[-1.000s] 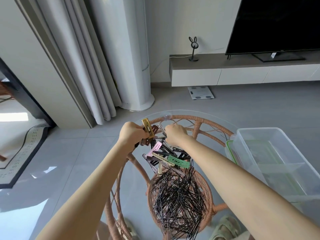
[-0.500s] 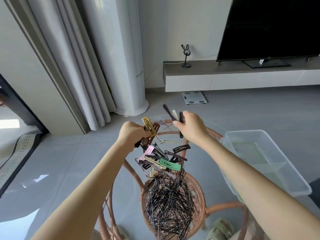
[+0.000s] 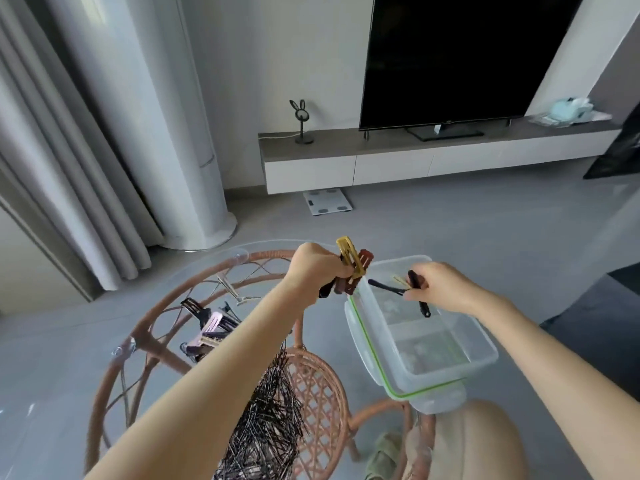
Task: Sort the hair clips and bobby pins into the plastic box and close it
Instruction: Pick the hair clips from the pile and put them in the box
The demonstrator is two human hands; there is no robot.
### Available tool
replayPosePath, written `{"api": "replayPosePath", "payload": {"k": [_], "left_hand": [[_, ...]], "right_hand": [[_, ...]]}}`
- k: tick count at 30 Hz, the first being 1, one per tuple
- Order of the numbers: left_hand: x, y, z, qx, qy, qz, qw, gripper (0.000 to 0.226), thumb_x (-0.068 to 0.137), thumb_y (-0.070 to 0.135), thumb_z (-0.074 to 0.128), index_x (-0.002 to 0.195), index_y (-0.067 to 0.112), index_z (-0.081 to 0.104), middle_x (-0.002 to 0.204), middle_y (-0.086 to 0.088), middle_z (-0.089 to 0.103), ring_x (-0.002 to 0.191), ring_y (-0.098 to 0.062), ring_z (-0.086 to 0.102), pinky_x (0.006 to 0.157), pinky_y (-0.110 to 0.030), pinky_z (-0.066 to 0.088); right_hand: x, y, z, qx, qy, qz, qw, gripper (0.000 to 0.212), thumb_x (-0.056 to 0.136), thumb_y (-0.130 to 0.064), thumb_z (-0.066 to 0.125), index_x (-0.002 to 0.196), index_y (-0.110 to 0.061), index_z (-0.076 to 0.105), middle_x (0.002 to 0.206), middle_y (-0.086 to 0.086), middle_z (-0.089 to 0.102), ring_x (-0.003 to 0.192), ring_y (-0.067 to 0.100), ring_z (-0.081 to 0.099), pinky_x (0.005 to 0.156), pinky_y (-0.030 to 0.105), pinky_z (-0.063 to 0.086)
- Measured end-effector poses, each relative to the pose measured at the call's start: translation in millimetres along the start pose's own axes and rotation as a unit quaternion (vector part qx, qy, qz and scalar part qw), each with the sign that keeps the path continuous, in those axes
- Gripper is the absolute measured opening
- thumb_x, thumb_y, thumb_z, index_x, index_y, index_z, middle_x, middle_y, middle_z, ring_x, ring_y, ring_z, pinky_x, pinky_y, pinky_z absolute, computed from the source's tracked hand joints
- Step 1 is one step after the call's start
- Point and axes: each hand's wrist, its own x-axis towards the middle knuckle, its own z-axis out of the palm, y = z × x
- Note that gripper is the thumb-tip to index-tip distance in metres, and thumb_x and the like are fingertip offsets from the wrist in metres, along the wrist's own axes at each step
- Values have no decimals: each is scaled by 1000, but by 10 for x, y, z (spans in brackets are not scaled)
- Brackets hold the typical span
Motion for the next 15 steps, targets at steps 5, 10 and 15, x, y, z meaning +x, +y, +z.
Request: {"api": "replayPosePath", "payload": {"k": [5,10,15], "left_hand": [[139,194,609,102,-8,22,994,15,72,10,62,65,-2,68,63,-13,61,52,-23,49,48,-23,40],[265,236,997,247,-14,74,966,27,79,11,58,56,2,47,53,-5,45,50,-22,44,50,-26,38],[286,135,921,273,-11,130,953,19,84,15,54,66,6,54,70,-6,55,69,-26,55,56,-26,43]], "right_hand": [[-76,109,61,61,48,10,997,25,82,-19,63,105,-9,64,99,11,69,92,27,63,84,34,47],[-331,240,21,-42,256,49,964,26,86,-17,55,111,-11,60,108,11,65,102,35,55,81,39,45],[-483,441,177,78,70,201,974,55,93,-40,43,139,-13,30,140,14,44,124,33,45,98,40,38]]}}
